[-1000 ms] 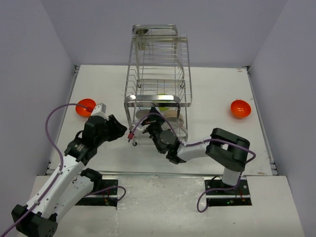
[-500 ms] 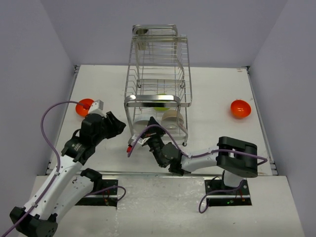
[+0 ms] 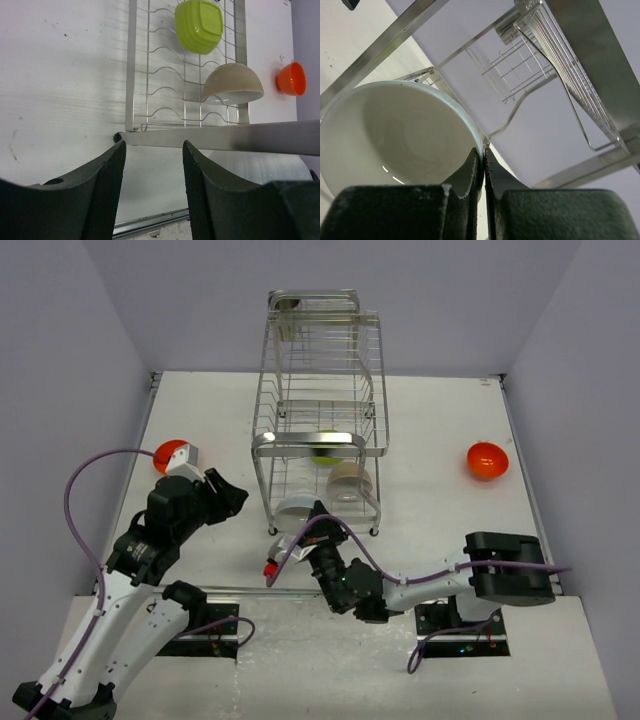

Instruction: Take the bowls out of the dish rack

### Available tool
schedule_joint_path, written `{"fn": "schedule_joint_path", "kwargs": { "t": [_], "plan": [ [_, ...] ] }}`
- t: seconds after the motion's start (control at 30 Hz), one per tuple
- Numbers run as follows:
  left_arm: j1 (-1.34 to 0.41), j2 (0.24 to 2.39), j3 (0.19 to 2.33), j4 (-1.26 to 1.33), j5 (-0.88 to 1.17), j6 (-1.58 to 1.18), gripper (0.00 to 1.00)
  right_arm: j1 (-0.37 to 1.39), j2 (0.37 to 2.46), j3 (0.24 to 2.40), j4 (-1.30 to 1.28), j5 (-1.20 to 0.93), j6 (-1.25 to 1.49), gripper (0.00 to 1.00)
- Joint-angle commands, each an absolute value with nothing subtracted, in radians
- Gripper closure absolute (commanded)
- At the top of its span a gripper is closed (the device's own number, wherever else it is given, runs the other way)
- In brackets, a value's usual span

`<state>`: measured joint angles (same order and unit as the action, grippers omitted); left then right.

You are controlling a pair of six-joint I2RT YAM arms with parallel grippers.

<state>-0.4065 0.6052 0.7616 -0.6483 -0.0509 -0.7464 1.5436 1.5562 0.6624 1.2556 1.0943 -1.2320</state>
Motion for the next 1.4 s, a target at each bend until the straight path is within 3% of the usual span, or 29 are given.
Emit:
{"fn": "schedule_joint_path", "kwargs": {
  "t": [0.0, 0.33, 0.43, 1.1, 1.37],
  "plan": [
    [-0.410, 0.601, 0.807, -0.673, -0.026, -0.718, 0.50, 1.623, 1.494, 0.692, 1.660, 1.245, -1.233, 1.00],
    [-0.410, 0.621, 0.833, -0.696, 0.031, -0.698, 0.51, 1.743, 1.384, 0.690, 1.646, 1.503, -1.161, 1.00],
    [-0.410, 0.617, 0.830, -0.692, 0.051, -0.698, 0.53, 1.752, 1.294, 0.674, 1.466, 1.577, -1.016, 1.00],
    [-0.413, 0.653, 0.808, -0.549, 0.282, -0.696, 0.55, 1.778, 0.816, 0.502, 1.457, 1.582, -1.057, 1.00],
    [-0.433, 0.681, 0.792, -0.509, 0.301, -0.712, 0.55, 1.625, 0.666, 0.434, 1.465, 1.578, -1.083, 1.00]
  ]
}}
